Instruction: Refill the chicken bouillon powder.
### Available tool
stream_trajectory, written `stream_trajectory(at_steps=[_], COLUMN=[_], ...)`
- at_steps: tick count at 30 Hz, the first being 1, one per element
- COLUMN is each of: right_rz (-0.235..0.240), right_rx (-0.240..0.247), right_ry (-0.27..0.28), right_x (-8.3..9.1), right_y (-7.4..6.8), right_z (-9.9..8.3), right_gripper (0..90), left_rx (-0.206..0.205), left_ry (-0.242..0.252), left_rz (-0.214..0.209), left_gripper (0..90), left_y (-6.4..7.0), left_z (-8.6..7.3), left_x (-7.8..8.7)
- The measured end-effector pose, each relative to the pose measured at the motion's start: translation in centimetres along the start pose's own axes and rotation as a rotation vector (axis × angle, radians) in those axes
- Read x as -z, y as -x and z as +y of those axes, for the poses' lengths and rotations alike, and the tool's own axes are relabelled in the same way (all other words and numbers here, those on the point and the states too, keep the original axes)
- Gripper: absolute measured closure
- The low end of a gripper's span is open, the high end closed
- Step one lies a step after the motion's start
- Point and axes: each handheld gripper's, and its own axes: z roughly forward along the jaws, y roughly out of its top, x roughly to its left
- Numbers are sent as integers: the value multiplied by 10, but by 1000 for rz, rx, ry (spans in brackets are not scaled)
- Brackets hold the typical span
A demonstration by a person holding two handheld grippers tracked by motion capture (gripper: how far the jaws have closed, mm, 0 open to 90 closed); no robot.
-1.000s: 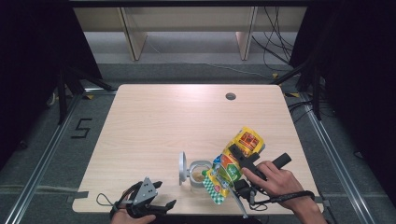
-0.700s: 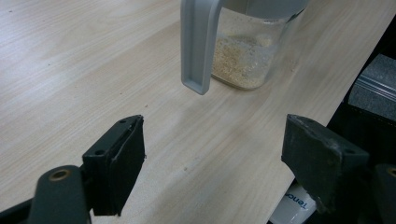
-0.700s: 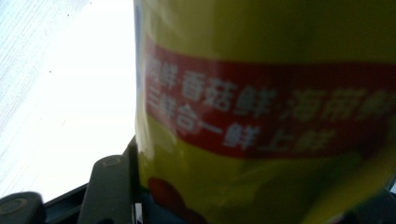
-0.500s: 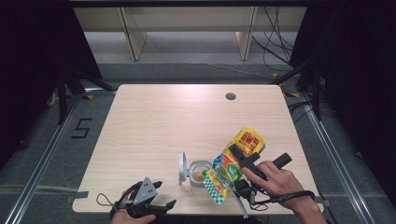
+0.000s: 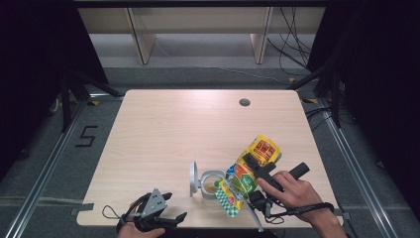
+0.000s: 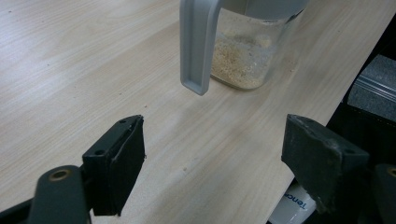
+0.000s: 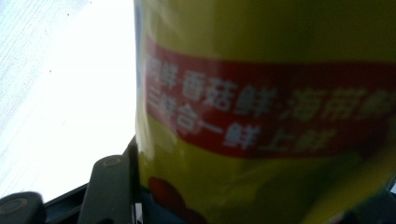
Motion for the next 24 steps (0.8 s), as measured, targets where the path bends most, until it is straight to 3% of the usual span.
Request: stream_trajectory(at_steps=[8,12,13,22,23,24], right_rz=[0,1,8,7,6,8], right_rx=[-1,-1,-1,-1,-5,-3], right_ry=[-2,-9,-6,-7,-4,0], right_x=[0,0,0,0,0,0], right_y=[0,0,0,0,0,0], right_z=[-1,-1,-2,-2,-2,-2], right_gripper=[434,434,435,435,435,435], left_rx=[-2,2,-27,20,-17,-17], left_ry=[0,22,-2,21,-2,5], left_rz=[1,-7,0,-7,0,-2], left_gripper=[209,209,209,209,209,209], left_y=[0,1,-1,2,-1,0], left_z=[0,0,0,0,0,0], left_x=[0,-1,0,-1,0,0])
